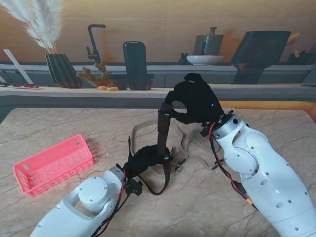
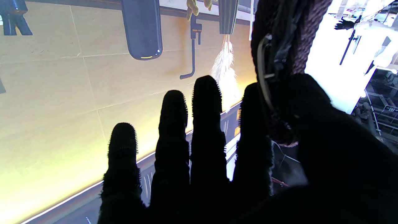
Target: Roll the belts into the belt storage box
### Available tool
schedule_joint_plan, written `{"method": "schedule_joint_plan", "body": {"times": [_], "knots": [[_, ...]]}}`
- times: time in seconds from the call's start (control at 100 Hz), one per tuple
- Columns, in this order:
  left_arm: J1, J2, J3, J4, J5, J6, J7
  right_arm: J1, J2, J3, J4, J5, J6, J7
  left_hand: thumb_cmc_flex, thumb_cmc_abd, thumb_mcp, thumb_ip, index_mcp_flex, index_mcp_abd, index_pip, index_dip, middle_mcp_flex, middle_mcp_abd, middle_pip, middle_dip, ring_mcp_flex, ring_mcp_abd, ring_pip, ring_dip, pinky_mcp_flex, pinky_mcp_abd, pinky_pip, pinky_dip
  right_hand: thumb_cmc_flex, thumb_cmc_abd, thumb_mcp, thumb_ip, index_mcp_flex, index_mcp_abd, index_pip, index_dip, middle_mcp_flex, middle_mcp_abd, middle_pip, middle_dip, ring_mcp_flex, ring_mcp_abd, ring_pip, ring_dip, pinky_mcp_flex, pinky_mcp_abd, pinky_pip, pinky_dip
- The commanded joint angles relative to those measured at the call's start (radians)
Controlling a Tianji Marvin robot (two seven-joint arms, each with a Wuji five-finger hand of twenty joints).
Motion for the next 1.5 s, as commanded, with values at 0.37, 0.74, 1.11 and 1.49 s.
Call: {"method": "schedule_joint_plan", "body": {"times": [0.37, 0.74, 1.11, 1.49], "knots": [[0.036, 0.003, -0.016, -0.036, 0.065, -0.065, 0.043, 0.029, 0.014, -0.023, 0.084, -0.031, -0.003, 0.011, 0.124, 0.024, -0.018, 0.010, -0.013, -0.008, -0.009, -0.072, 0.145, 0.001, 0.126, 0.114, 0.132, 0.058, 0.190, 0.085, 0.038, 0.051, 0.188, 0.050, 0.087, 0.060, 0.062, 0.017, 0.040, -0.107, 0.095, 0.018, -0.003, -0.017, 0.011, 0.003, 0.023, -0.026, 0.001, 0.010, -0.017, 0.003, 0.019, -0.021], [0.043, 0.000, -0.016, -0.042, 0.044, -0.054, 0.045, 0.060, 0.015, -0.088, 0.147, -0.031, 0.008, 0.007, 0.022, -0.027, 0.108, -0.017, 0.014, 0.001, -0.019, -0.118, 0.157, 0.002, 0.124, 0.111, 0.132, 0.065, 0.209, 0.091, 0.039, 0.065, 0.220, 0.041, 0.090, 0.054, 0.066, 0.019, 0.045, -0.097, 0.098, 0.014, 0.000, -0.011, 0.015, 0.002, 0.021, -0.022, 0.004, 0.011, -0.022, 0.008, 0.018, -0.023], [0.053, -0.018, -0.021, -0.054, 0.031, -0.017, 0.109, 0.020, 0.014, -0.118, 0.151, -0.037, -0.013, -0.037, -0.016, -0.019, 0.113, -0.020, -0.002, 0.014, -0.023, -0.134, 0.157, -0.006, 0.152, 0.077, 0.148, 0.064, 0.248, 0.100, 0.058, 0.062, 0.277, 0.057, 0.082, 0.046, 0.079, 0.023, 0.054, -0.088, 0.097, 0.008, 0.006, -0.005, 0.017, 0.002, 0.020, -0.015, 0.004, 0.011, -0.025, 0.011, 0.015, -0.025], [0.058, -0.027, -0.022, -0.058, 0.032, -0.017, 0.144, -0.024, 0.014, -0.135, 0.148, -0.044, -0.045, -0.071, -0.034, -0.028, 0.088, 0.002, -0.016, -0.010, -0.006, -0.143, 0.141, -0.026, 0.174, 0.058, 0.152, 0.059, 0.279, 0.097, 0.064, 0.062, 0.314, 0.051, 0.077, 0.042, 0.089, 0.025, 0.058, -0.083, 0.095, 0.004, 0.009, -0.001, 0.018, 0.003, 0.020, -0.012, 0.003, 0.011, -0.024, 0.014, 0.011, -0.024]]}}
